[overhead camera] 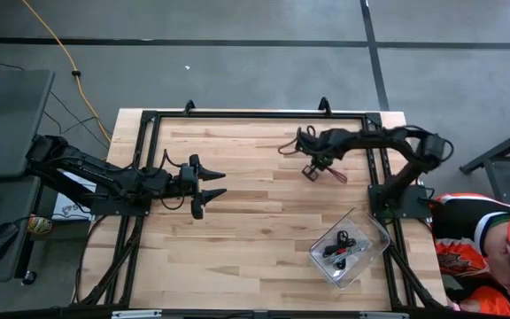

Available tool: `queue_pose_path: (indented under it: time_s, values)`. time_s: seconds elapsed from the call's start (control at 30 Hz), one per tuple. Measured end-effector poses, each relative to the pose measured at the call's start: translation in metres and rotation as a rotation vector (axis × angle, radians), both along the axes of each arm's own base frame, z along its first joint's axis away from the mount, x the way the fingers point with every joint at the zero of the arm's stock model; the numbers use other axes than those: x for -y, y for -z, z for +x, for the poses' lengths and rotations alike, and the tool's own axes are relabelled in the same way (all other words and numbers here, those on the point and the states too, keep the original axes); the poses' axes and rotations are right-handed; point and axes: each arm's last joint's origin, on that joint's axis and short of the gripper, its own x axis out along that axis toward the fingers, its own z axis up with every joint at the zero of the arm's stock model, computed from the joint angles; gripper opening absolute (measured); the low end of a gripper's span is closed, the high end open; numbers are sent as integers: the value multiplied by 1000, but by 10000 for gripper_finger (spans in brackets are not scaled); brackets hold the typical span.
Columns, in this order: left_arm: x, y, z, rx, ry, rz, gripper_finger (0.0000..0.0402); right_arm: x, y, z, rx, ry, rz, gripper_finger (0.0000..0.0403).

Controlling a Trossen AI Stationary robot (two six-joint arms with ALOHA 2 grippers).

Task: Pick and place USB-C Cables
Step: Return to Home Position

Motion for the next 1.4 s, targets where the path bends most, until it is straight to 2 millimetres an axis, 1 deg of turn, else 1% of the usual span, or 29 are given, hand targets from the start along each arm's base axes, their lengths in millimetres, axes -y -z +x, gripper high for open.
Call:
queue_pose_path:
  time_s: [0.07,0.13,0.2,0.33,0.43,0.6,0.77,0.9,0.97,1.07,1.17,1.27,1.4]
  values:
    - [0,0,0,0,0,0,211,-13,-12,-1,3,-21,-37,7]
    - [0,0,0,0,0,0,211,-24,-26,-3,44,-29,-63,12]
    - [0,0,0,1,1,-3,211,-34,-40,-2,134,-43,-91,14]
    - [0,0,0,1,2,-3,211,-53,-65,3,326,-92,-149,5]
    - [0,0,0,1,2,-3,211,-65,-82,14,518,-139,-215,8]
    - [0,0,0,2,2,-3,211,-87,-103,48,853,-295,-320,5]
    - [0,0,0,5,2,-4,211,-104,-109,83,1142,-441,-382,5]
    - [0,-1,0,6,3,-3,211,-119,-100,109,1344,-549,-415,6]
    - [0,0,0,6,2,-3,211,-125,-95,118,1438,-586,-425,6]
    - [0,0,0,5,2,-3,211,-128,-90,125,1526,-598,-421,6]
    - [0,0,0,4,2,-2,211,-128,-94,124,1572,-586,-389,6]
    - [0,0,0,4,2,-1,211,-130,-99,122,1585,-594,-383,6]
    - [0,0,0,4,1,-1,211,-134,-99,122,1584,-605,-372,7]
